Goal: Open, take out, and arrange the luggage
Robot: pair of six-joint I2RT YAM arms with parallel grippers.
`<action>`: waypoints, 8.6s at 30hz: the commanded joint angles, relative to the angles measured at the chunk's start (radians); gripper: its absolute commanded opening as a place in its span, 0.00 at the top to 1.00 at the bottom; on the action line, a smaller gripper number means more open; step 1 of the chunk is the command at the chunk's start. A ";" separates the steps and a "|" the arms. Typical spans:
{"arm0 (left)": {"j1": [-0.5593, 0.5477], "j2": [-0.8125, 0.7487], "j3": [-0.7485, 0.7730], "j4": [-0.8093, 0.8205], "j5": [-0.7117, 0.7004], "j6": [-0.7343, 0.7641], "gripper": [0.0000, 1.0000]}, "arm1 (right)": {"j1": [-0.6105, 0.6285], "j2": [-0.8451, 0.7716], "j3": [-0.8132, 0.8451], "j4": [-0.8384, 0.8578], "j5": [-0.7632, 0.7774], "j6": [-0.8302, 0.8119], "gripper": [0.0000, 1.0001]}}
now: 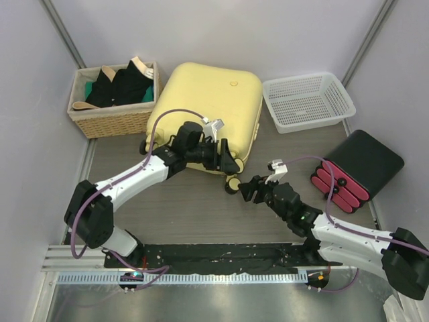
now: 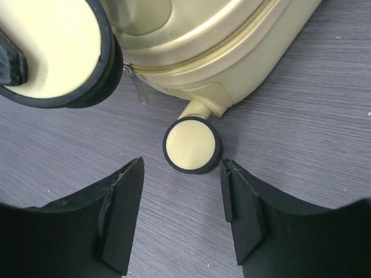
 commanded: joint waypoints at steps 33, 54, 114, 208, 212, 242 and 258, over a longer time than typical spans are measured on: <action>0.000 0.040 0.061 0.184 0.202 -0.132 1.00 | 0.026 0.572 0.025 0.879 0.017 -0.003 0.51; -0.001 0.027 0.035 0.196 0.210 -0.128 1.00 | 0.002 0.745 0.103 0.971 0.053 0.035 0.60; 0.016 0.000 0.027 0.198 0.215 -0.123 1.00 | -0.051 0.836 0.083 1.169 -0.040 0.087 0.48; 0.062 -0.027 -0.005 0.224 0.213 -0.135 1.00 | -0.046 0.813 0.132 1.189 -0.039 0.139 0.57; 0.062 -0.027 -0.005 0.224 0.215 -0.137 1.00 | -0.047 0.843 0.155 1.198 -0.051 0.136 0.54; 0.062 -0.019 -0.010 0.235 0.218 -0.143 1.00 | -0.038 0.822 0.197 1.309 -0.085 0.116 0.89; 0.082 -0.023 -0.010 0.222 0.212 -0.134 1.00 | -0.037 0.749 0.077 1.264 0.115 0.123 0.99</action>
